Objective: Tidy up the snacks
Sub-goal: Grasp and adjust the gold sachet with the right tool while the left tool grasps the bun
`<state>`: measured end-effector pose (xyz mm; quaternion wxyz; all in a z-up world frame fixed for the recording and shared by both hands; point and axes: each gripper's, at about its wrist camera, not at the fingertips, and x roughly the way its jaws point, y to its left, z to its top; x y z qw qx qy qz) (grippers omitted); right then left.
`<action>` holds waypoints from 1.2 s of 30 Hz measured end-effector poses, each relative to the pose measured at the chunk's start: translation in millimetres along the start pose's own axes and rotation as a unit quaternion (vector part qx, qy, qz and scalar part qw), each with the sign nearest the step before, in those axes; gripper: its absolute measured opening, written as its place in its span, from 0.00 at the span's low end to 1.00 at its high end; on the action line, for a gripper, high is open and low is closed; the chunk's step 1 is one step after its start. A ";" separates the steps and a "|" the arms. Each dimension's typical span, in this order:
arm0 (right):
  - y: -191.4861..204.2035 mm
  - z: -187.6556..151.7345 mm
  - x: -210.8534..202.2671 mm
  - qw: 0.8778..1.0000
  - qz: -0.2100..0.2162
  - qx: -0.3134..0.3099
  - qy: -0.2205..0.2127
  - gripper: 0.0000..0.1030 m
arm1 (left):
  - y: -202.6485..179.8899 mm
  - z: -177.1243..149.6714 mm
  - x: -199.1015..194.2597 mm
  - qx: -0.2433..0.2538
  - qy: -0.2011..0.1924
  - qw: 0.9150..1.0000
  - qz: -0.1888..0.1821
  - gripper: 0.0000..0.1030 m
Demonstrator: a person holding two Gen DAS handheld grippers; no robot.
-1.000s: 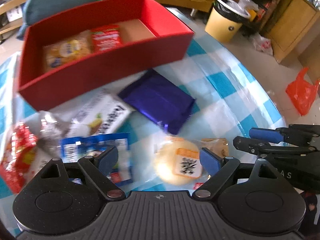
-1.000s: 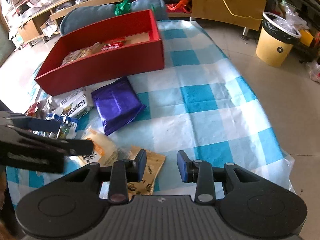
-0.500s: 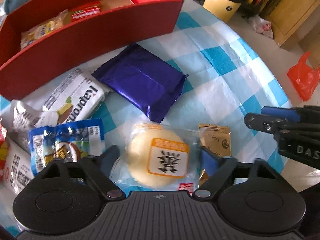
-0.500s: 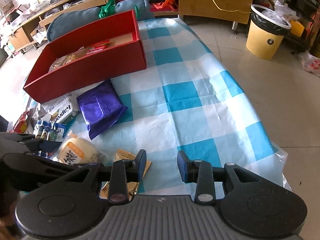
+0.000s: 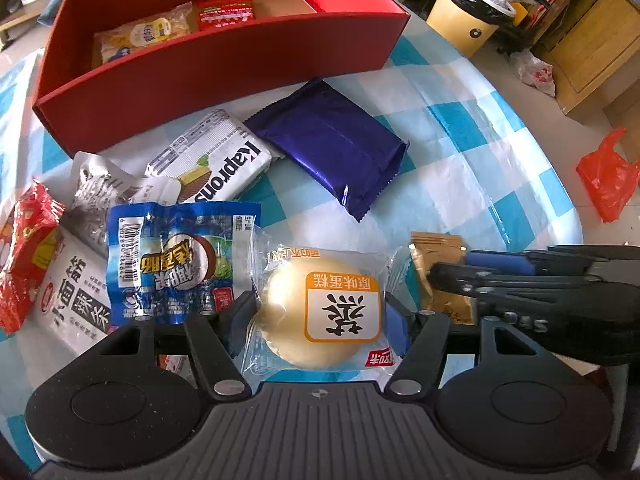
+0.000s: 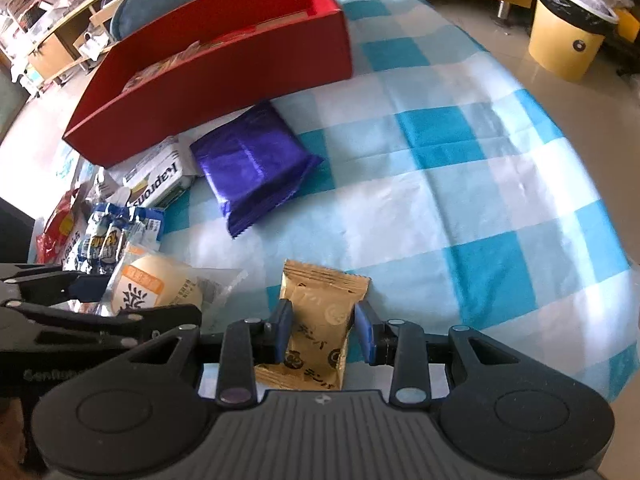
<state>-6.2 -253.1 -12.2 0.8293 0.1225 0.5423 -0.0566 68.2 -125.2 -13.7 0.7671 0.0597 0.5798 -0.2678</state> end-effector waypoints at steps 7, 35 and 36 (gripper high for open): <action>11.4 3.3 0.8 1.000 0.006 -0.007 -0.007 0.30 | 9.0 -2.8 -2.2 -0.012 0.000 1.000 -0.007 0.70; 28.5 0.4 1.4 0.996 -0.012 -0.083 0.004 0.43 | 41.9 -5.4 -22.1 -0.072 -0.006 0.997 -0.039 0.84; 30.5 -1.5 3.6 0.996 -0.010 -0.084 0.010 0.43 | 42.0 -5.8 -21.8 -0.072 -0.005 0.997 -0.039 0.84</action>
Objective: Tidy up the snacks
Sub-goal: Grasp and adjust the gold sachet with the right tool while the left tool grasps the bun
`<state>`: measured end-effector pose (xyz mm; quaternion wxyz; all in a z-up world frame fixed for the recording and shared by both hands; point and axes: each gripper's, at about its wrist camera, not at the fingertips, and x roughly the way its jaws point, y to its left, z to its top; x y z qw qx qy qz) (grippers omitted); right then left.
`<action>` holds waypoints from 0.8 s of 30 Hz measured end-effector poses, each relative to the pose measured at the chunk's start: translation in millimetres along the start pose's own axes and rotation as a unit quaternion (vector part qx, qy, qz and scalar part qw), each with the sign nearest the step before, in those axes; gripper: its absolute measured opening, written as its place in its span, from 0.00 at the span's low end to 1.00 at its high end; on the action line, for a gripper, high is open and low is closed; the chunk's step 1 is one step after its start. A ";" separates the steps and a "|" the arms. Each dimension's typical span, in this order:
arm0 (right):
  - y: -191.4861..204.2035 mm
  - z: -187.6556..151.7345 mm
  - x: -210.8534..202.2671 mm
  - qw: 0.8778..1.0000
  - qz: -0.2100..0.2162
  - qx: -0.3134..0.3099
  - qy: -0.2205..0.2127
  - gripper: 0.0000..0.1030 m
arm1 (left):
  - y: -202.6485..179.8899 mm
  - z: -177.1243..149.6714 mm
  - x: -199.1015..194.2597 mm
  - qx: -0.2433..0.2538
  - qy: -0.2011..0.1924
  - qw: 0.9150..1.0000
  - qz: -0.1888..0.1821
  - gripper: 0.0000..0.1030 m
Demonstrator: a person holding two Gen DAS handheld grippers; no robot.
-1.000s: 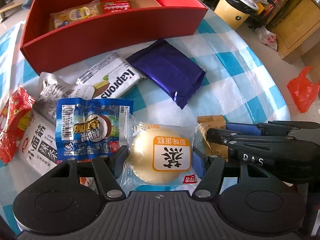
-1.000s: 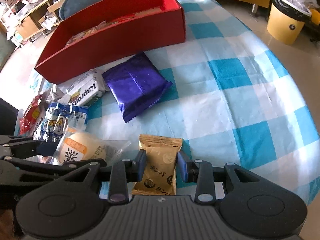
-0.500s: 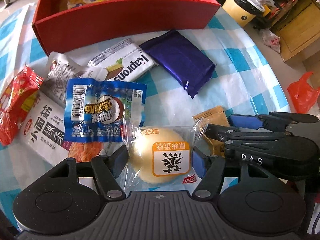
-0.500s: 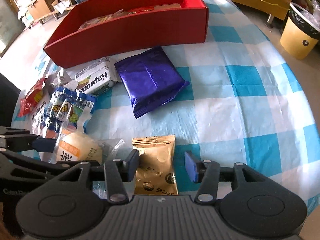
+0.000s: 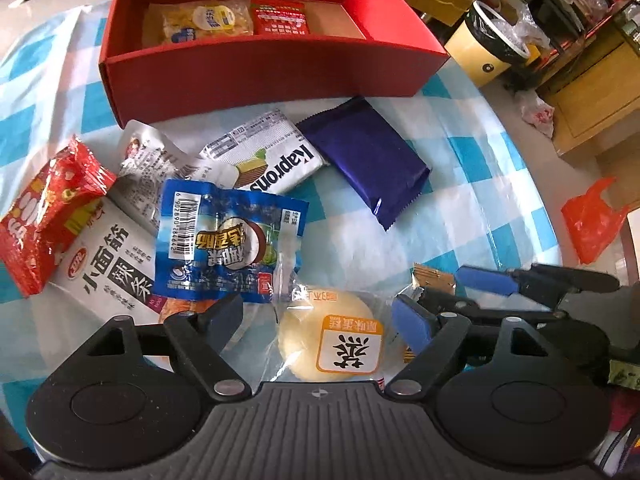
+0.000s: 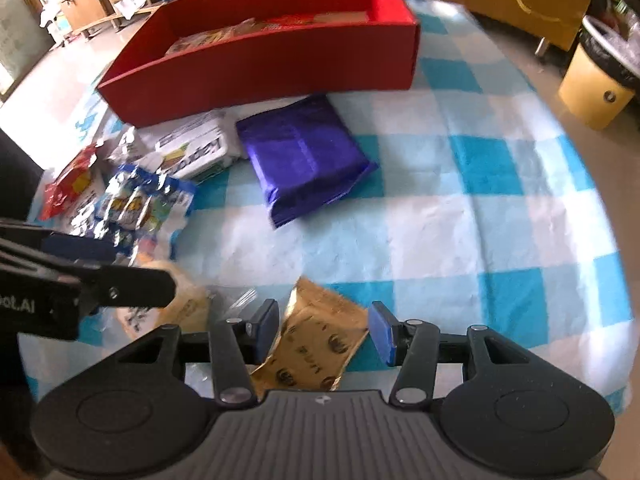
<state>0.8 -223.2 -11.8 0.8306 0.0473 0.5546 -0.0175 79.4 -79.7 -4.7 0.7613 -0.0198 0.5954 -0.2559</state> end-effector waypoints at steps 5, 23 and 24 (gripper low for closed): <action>21.5 -9.0 8.4 0.998 -0.038 -0.056 0.004 0.46 | -6.4 -5.2 4.6 0.017 0.011 1.000 0.001 0.84; 1.3 -19.3 -2.9 0.994 -0.078 -0.079 -0.017 0.29 | -33.9 -10.5 39.2 0.074 0.042 0.996 0.040 0.81; 0.3 -20.8 -3.1 0.993 -0.079 -0.081 -0.018 0.29 | -35.6 -11.0 38.4 0.080 0.039 0.995 0.044 0.79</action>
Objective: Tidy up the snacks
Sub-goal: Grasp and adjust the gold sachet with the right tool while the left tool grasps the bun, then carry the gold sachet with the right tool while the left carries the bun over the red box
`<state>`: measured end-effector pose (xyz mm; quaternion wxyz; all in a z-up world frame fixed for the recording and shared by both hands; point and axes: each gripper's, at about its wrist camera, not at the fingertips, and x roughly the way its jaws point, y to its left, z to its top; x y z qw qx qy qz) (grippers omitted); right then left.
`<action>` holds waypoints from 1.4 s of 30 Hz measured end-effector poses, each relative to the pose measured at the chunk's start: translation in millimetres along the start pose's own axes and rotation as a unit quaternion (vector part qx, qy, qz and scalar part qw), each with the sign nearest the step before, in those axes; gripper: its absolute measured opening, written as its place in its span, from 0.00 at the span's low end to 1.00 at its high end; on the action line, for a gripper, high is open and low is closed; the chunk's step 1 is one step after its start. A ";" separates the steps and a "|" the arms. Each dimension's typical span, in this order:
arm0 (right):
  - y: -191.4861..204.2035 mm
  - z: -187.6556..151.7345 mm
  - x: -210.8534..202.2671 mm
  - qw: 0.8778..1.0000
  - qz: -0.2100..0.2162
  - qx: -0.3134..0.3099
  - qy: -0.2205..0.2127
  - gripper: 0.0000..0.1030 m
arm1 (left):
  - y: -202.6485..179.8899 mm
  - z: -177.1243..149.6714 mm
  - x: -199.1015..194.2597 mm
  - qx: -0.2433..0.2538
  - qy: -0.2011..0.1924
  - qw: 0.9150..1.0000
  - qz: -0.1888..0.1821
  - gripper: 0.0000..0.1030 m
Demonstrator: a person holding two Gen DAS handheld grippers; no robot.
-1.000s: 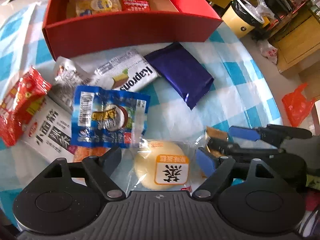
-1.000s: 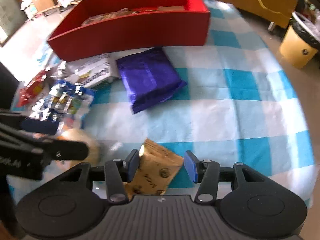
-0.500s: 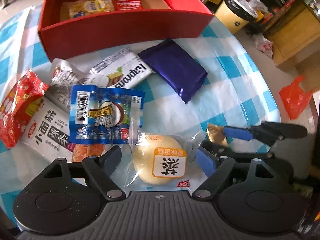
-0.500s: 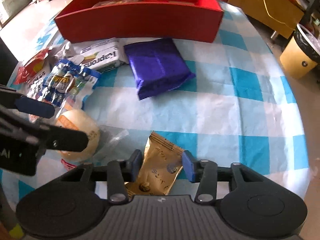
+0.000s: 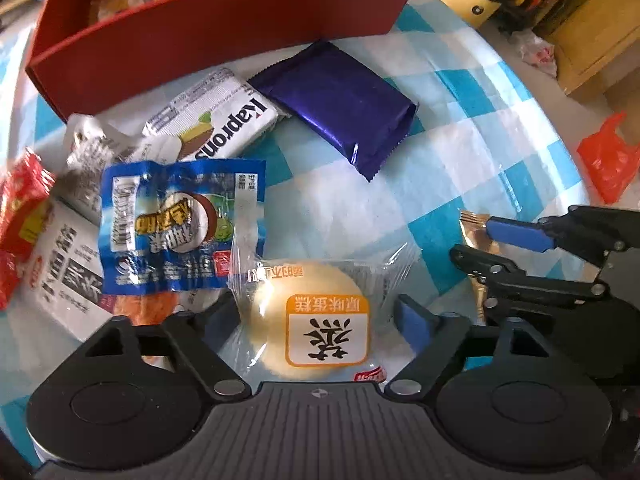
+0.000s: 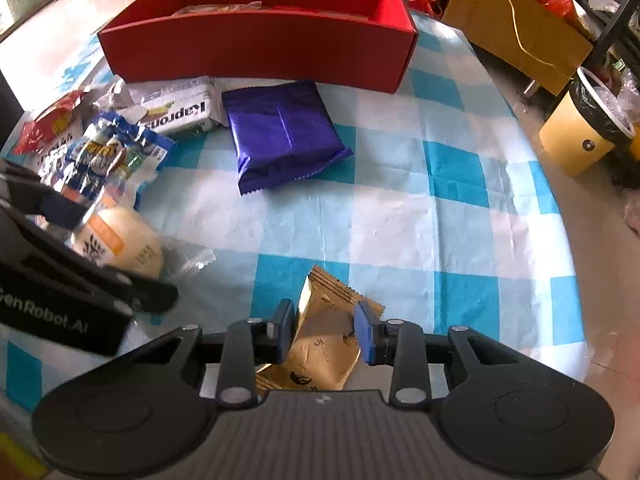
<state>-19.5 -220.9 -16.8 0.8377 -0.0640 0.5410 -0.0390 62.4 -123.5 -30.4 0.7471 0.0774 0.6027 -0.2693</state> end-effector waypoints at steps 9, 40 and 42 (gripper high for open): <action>-10.3 -0.9 -10.1 0.999 0.016 0.025 -0.023 0.07 | 0.0 0.4 -13.1 -0.003 -0.011 1.000 -0.013 0.68; -49.6 -17.7 -5.4 0.977 0.023 0.212 0.017 0.43 | -8.3 -2.2 3.7 0.012 0.007 1.000 0.000 0.85; -47.0 -19.9 -1.1 0.972 0.025 0.232 0.030 0.43 | -8.3 -1.9 3.0 0.010 0.007 1.000 0.000 0.86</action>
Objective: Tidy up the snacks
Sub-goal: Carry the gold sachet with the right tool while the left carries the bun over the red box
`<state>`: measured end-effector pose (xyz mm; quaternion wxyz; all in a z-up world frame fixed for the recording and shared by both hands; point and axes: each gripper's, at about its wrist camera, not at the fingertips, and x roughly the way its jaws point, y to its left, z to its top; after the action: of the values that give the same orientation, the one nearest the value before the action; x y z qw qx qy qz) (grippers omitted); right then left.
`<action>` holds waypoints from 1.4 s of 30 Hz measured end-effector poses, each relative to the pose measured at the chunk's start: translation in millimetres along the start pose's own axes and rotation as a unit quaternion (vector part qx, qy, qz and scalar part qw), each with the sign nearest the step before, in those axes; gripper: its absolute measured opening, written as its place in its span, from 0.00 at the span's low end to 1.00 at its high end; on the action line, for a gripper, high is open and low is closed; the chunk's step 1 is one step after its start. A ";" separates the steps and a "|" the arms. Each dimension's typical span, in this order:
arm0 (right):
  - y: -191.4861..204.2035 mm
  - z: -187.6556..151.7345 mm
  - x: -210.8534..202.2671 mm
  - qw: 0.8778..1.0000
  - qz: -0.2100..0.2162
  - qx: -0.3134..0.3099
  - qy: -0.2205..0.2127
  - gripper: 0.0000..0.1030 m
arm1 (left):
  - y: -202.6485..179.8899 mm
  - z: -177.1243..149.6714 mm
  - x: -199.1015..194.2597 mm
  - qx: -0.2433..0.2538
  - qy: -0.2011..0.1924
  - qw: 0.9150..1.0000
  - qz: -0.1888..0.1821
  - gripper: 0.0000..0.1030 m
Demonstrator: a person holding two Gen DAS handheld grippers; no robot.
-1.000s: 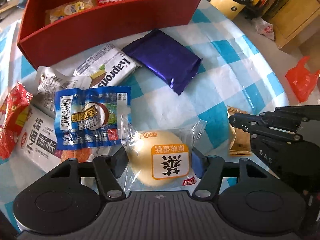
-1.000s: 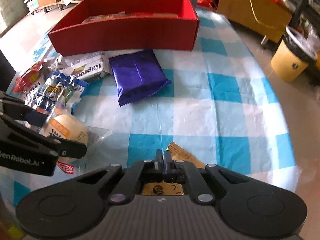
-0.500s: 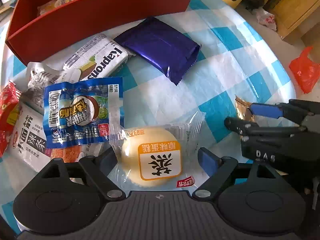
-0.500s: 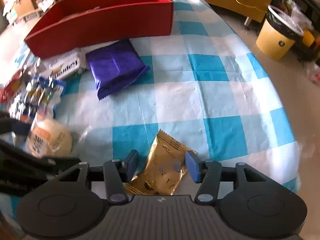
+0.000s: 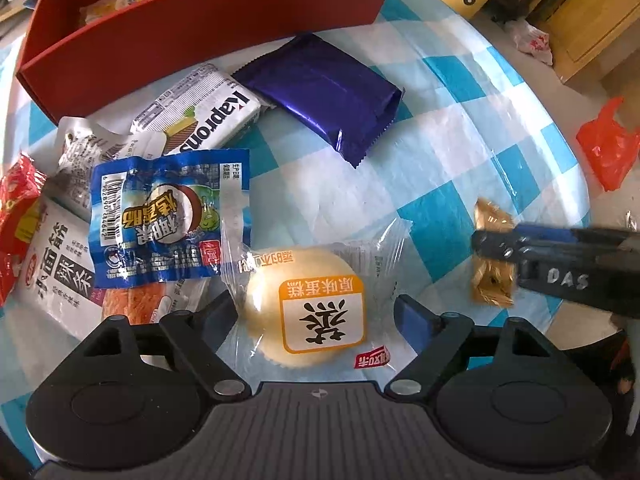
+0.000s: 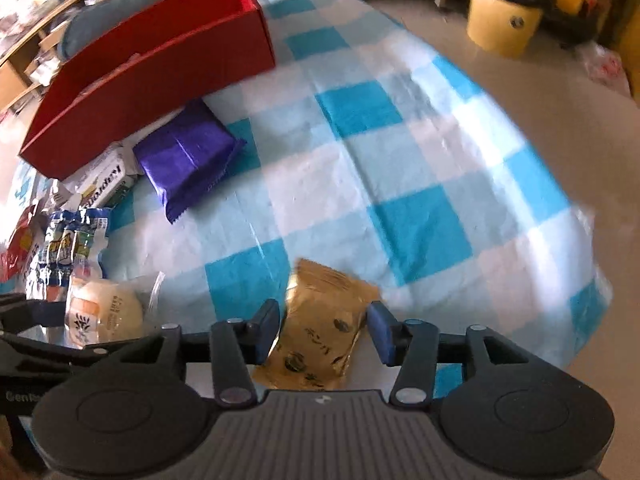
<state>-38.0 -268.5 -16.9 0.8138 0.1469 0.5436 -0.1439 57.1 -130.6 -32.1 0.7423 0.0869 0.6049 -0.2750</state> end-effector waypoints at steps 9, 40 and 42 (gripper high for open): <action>17.0 -11.0 1.6 0.999 -0.017 -0.032 0.002 0.45 | 1.8 -2.0 -1.6 -0.001 0.002 1.000 -0.002 0.86; 50.2 40.7 -42.4 0.986 0.015 -0.111 -0.122 0.33 | 14.7 29.2 -58.3 -0.031 -0.092 0.995 -0.015 0.72; 53.7 50.1 -43.6 0.985 0.019 -0.114 -0.130 0.33 | 19.3 36.3 -63.7 -0.040 -0.103 0.994 -0.011 0.72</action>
<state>9.4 -235.9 46.4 0.8917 0.0440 0.4427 -0.0832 90.4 -111.9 33.5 0.8003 0.0216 0.5367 -0.2664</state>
